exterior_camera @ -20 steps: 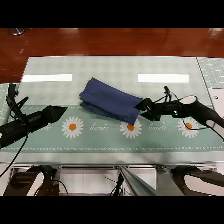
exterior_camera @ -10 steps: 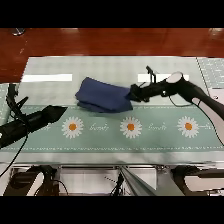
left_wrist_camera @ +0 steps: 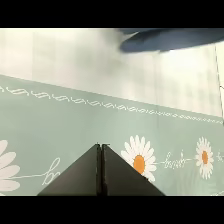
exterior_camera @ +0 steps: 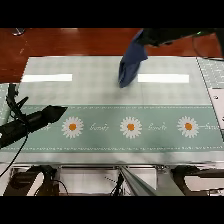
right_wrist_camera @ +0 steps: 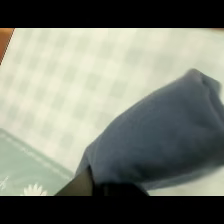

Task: Fold the shirts.

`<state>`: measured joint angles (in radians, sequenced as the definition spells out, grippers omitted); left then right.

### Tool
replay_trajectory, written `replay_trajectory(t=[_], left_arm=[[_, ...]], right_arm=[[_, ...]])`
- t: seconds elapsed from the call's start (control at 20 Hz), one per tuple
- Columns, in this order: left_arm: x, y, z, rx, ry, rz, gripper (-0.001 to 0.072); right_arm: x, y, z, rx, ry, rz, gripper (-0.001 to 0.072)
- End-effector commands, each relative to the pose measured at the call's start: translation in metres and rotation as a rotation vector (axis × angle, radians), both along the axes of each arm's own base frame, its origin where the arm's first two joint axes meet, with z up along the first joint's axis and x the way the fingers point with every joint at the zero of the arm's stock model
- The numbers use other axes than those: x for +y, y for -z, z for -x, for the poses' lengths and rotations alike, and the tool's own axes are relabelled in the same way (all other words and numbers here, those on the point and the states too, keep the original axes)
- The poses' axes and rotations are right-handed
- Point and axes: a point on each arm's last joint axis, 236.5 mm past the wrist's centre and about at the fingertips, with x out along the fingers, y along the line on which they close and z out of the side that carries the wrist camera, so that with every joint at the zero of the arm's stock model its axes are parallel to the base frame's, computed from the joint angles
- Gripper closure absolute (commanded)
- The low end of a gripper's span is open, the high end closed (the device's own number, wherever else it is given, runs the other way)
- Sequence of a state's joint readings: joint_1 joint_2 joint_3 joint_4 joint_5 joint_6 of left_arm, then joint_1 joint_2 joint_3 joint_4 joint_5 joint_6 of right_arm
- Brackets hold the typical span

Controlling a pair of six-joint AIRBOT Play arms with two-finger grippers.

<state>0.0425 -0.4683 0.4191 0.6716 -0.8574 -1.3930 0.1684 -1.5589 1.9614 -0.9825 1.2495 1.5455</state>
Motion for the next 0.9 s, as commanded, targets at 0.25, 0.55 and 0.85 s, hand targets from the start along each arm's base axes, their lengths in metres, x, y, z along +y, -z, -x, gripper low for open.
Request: replay_trajectory(t=[0.25, 0.55, 0.85], left_arm=[[-0.002, 0.002, 0.004, 0.012, 0.016, 0.000, 0.0683], [-0.002, 0.002, 0.004, 0.012, 0.016, 0.000, 0.0684], [0.001, 0.000, 0.000, -0.003, -0.002, -0.002, 0.0683]], right_arm=[[-0.186, -0.070, 0.016, -0.028, 0.451, 0.068, 0.0682], [-0.278, -0.032, 0.082, 0.250, 0.624, 0.095, 0.0682], [-0.357, 0.013, 0.175, 0.461, 0.867, 0.227, 0.0684]])
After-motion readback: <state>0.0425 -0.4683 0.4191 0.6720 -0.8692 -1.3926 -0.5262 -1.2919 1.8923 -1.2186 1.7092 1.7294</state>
